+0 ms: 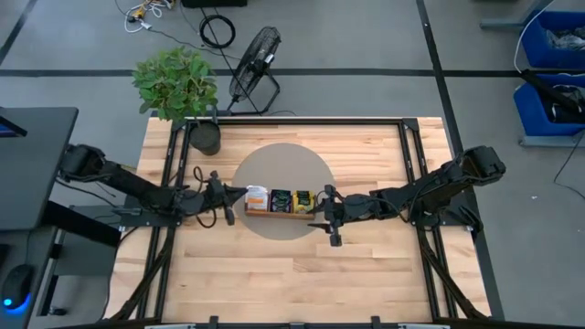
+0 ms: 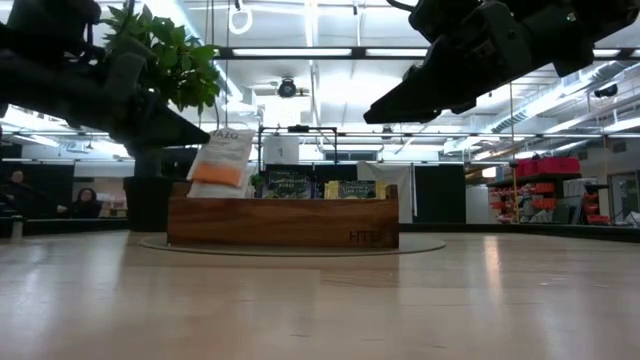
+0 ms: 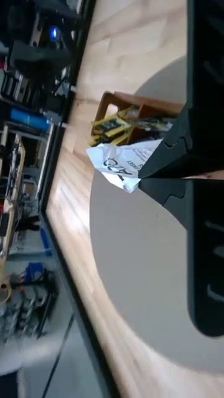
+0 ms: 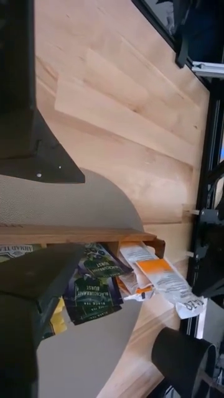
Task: Pick & Place Tea
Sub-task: Put the orange tea bag into the left compartment of the wooden organizer
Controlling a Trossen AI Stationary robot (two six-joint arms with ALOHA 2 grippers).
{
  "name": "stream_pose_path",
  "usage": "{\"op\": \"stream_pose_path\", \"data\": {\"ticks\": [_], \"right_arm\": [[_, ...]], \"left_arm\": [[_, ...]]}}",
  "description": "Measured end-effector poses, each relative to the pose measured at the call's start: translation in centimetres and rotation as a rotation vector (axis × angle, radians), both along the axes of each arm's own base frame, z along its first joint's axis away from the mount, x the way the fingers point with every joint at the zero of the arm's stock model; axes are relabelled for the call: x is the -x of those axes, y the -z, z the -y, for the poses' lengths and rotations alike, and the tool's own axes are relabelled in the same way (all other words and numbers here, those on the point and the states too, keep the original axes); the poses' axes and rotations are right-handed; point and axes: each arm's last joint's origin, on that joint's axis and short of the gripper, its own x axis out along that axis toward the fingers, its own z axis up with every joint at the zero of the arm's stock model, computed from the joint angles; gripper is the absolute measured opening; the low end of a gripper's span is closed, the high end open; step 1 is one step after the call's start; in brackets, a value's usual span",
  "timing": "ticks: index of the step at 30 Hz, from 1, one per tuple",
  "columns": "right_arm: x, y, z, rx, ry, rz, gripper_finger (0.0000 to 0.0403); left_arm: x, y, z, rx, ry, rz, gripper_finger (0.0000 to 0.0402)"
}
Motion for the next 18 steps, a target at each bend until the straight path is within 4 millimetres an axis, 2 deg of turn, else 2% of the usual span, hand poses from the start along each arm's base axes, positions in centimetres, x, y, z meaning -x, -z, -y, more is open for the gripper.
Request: {"op": "stream_pose_path", "data": {"ticks": [7, 18], "right_arm": [[-0.1, 0.0, 0.5, 0.005, 0.015, 0.000, 0.0176], [-0.2, 0.0, 0.8, 0.015, 0.022, 0.000, 0.0176]], "left_arm": [[-0.2, 0.4, -0.2, 0.066, 0.020, -0.008, 0.0000], [-0.6, 2.5, 0.0, 0.031, 0.030, -0.140, 0.0001]]}}
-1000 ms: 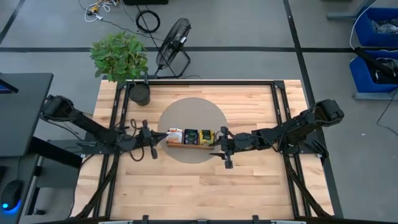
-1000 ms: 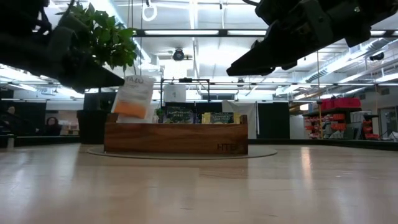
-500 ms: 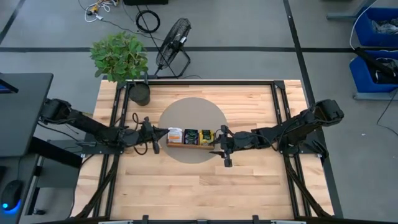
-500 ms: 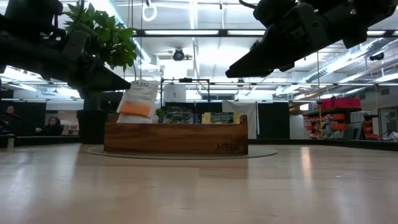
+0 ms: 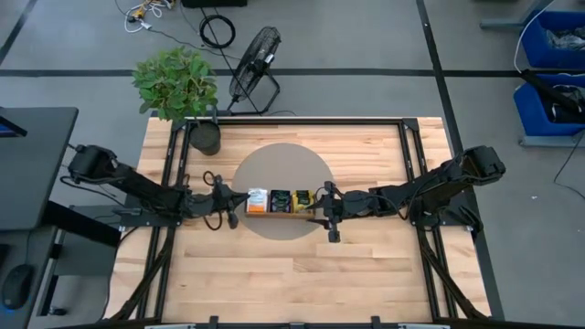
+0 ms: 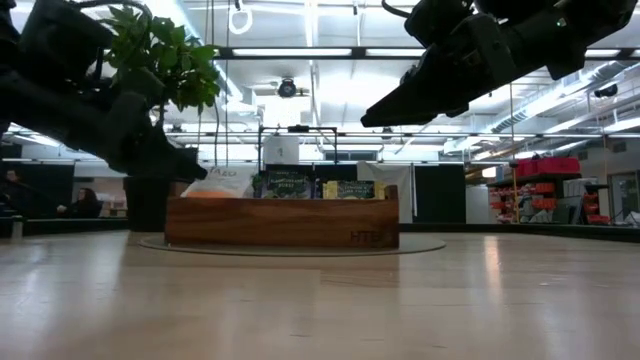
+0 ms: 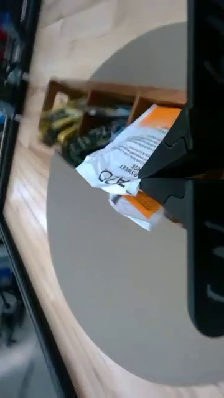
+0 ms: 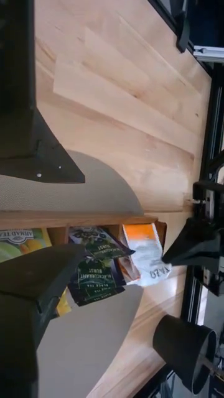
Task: Pick & Place Tea
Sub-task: Put the orange tea bag into the left compartment of the wooden organizer
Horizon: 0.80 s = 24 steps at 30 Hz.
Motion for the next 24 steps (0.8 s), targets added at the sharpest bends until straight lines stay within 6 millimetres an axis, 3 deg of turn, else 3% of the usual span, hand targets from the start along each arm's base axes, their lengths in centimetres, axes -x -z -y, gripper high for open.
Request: {"op": "stream_pose_path", "data": {"ticks": [12, 24], "right_arm": [[-0.02, 0.00, 0.09, -0.003, 0.004, 0.000, 0.0176], [-0.02, 0.00, 0.10, -0.005, 0.006, 0.000, 0.0176]], "left_arm": [[-0.31, -0.26, 0.55, -0.008, 0.064, 0.037, 0.0004], [-0.17, 0.18, 0.76, 0.056, 0.138, -0.006, 0.0035]]}}
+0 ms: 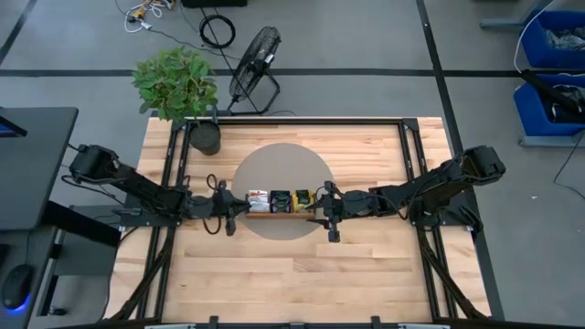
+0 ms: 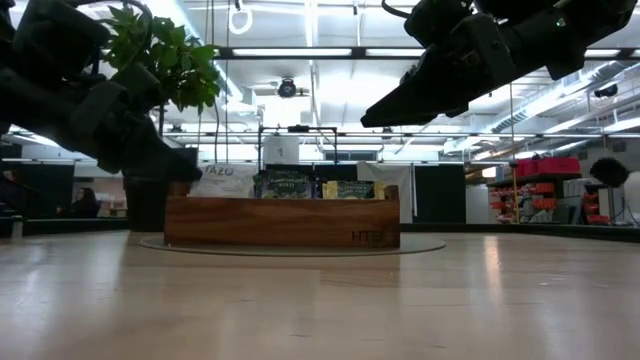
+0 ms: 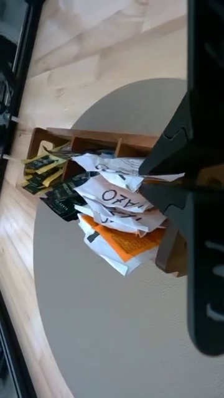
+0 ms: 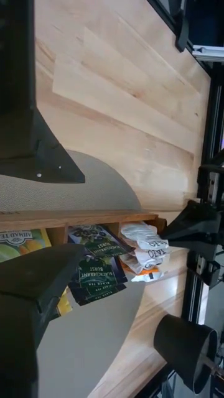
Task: Pick & Place Tea
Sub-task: Put the orange tea bag into the left compartment of the wooden organizer, then return to Home Position
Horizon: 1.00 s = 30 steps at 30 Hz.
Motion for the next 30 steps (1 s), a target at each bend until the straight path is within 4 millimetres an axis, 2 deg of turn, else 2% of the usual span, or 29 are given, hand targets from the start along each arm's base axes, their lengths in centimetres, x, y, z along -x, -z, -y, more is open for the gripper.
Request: {"op": "stream_pose_path", "data": {"ticks": [7, 14, 17, 22, 26, 30], "right_arm": [[0.0, 0.0, 0.0, 0.004, -0.002, 0.001, 0.0176], [-0.2, -0.5, 0.0, 0.037, -0.020, 0.058, 0.0168], [-0.3, -0.9, -0.1, 0.052, -0.028, 0.091, 0.0134], [-0.2, -1.2, 0.0, 0.051, -0.031, 0.103, 0.0021], [0.5, -1.8, 0.2, 0.028, -0.021, 0.172, 0.0008], [2.4, -2.5, 1.1, -0.006, -0.011, 0.293, 0.0004]], "left_arm": [[0.1, -0.8, 0.2, 0.008, 0.068, 0.042, 0.0046], [0.5, -3.2, 0.2, -0.026, 0.122, 0.183, 0.0046], [1.0, -4.4, 0.1, -0.060, 0.131, 0.243, 0.0046], [1.9, -5.0, -0.2, -0.085, 0.137, 0.232, 0.0046], [2.6, -5.2, -0.4, -0.075, 0.135, 0.216, 0.0044], [3.4, -5.7, -0.6, -0.066, 0.132, 0.232, 0.0038]]}}
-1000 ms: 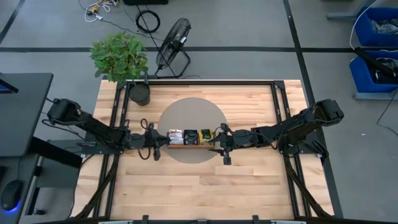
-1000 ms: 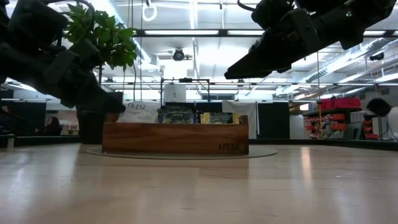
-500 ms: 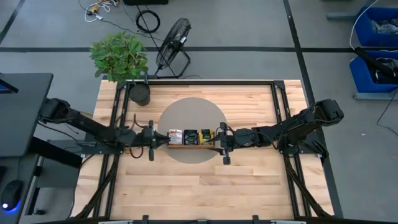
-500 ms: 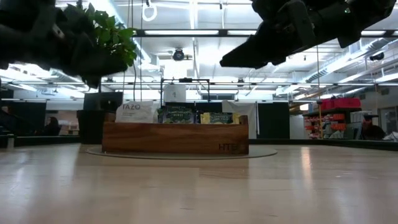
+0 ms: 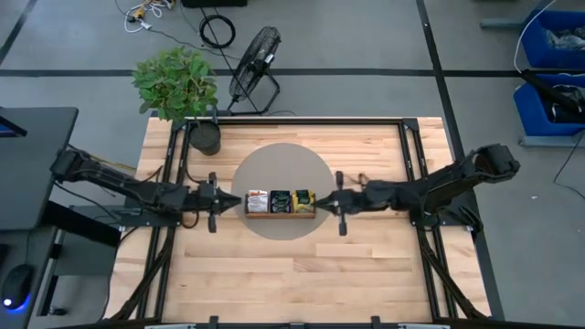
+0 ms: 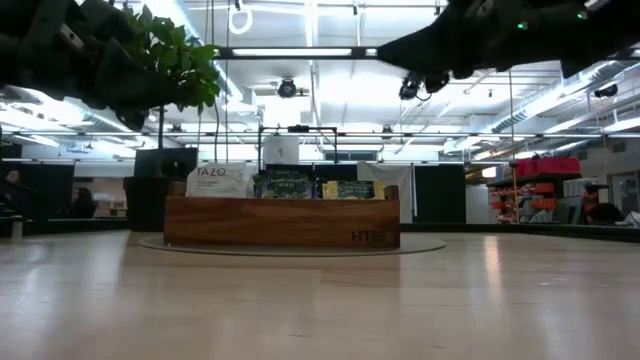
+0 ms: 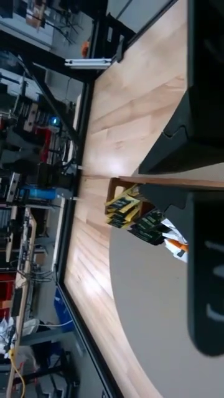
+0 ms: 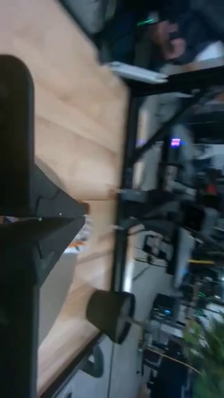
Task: Pick & Place Tea
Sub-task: Return to Home Position
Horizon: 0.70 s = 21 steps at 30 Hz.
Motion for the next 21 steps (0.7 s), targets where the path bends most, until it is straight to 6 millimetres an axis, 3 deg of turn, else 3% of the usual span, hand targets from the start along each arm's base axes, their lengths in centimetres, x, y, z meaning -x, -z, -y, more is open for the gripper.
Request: {"op": "stream_pose_path", "data": {"ticks": [9, 15, 21], "right_arm": [[5.3, 0.4, 2.0, -0.105, -0.117, 0.082, 0.0001], [7.6, 0.8, 3.4, -0.128, -0.077, 0.027, 0.0001], [10.6, 1.4, 4.5, -0.128, -0.052, 0.109, 0.0000]], "left_arm": [[1.5, -0.3, -0.4, 0.007, -0.001, -0.007, 0.0032], [2.1, -0.5, -0.6, 0.007, -0.001, 0.002, 0.0032], [2.9, -0.5, -0.9, 0.036, -0.017, 0.007, 0.0032]]}}
